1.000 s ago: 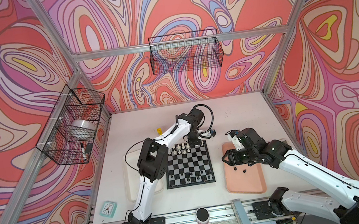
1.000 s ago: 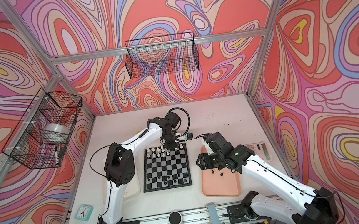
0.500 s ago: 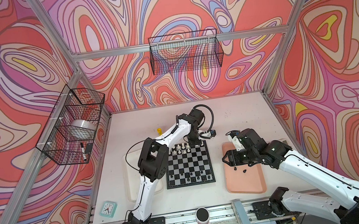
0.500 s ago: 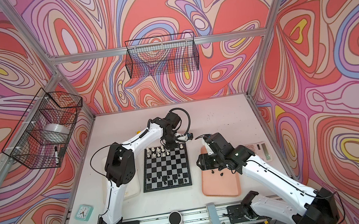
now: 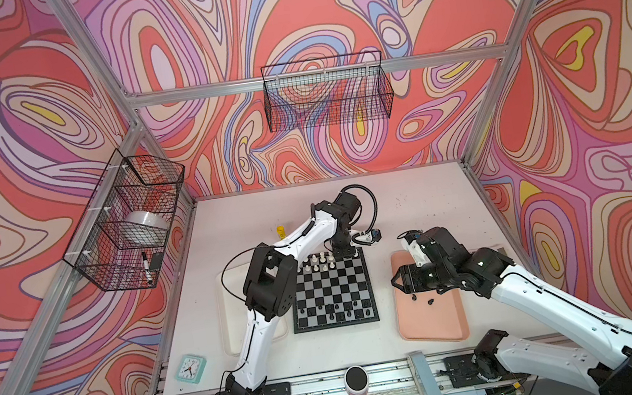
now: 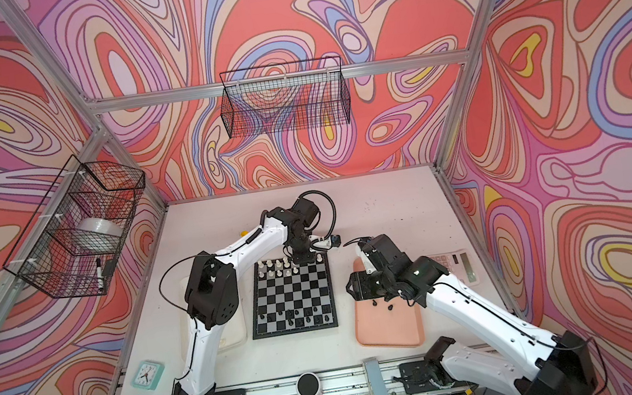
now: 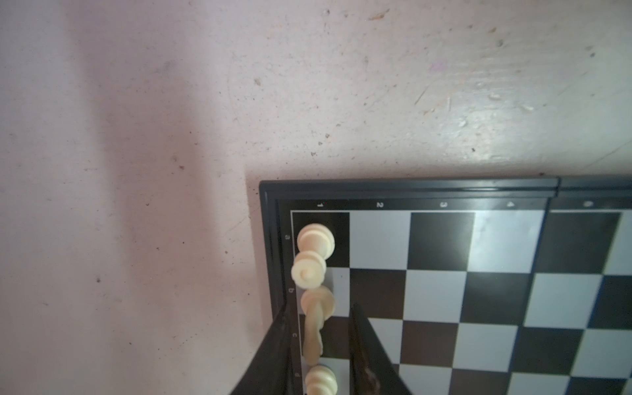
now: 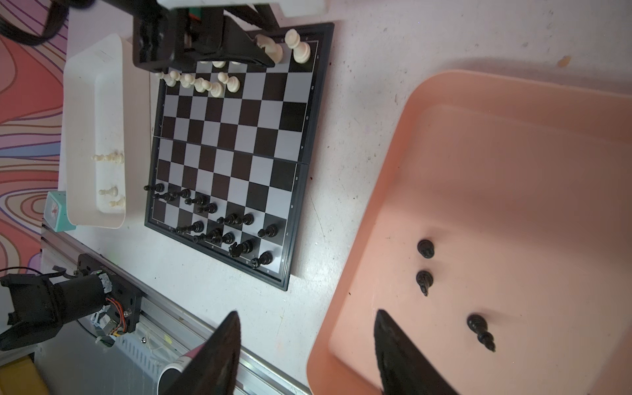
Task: Set up the chess pieces on the board
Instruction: 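Lower the pawn onto the square beside the corner pawn and open the left gripper, then raise the left gripper off the board and move it back over the white tray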
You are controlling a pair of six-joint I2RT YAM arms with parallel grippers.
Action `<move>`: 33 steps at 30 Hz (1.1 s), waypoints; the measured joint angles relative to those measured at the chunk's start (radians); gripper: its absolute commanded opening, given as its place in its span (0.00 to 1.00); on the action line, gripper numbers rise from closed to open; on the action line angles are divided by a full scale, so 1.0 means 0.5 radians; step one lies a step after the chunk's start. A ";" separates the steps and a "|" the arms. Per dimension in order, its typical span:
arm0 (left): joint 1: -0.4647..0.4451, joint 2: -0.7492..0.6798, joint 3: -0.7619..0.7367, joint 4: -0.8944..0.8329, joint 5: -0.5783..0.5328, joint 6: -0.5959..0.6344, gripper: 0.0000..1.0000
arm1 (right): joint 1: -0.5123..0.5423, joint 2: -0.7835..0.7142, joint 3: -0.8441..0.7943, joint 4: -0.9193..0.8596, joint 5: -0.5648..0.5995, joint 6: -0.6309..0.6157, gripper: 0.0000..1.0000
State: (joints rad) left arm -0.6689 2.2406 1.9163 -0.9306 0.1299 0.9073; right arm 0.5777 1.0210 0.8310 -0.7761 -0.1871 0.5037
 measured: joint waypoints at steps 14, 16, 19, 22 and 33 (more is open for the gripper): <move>0.000 -0.013 0.000 -0.002 0.000 0.001 0.45 | 0.000 0.000 0.000 0.011 0.000 -0.001 0.64; 0.000 -0.032 -0.004 -0.001 0.000 0.002 0.46 | 0.000 0.000 0.000 0.011 -0.001 -0.001 0.64; 0.000 -0.076 -0.018 -0.011 0.000 0.002 0.46 | 0.000 0.000 0.000 0.011 -0.001 -0.002 0.64; 0.000 -0.109 -0.018 -0.021 0.001 0.002 0.46 | 0.000 0.000 0.000 0.011 -0.001 -0.002 0.64; 0.014 -0.323 0.043 -0.315 0.078 -0.045 0.47 | 0.000 -0.043 0.084 0.060 -0.123 -0.040 0.62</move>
State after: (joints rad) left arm -0.6617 2.0792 1.9377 -1.0882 0.1688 0.8848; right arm 0.5777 0.9993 0.8730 -0.7464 -0.2485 0.4835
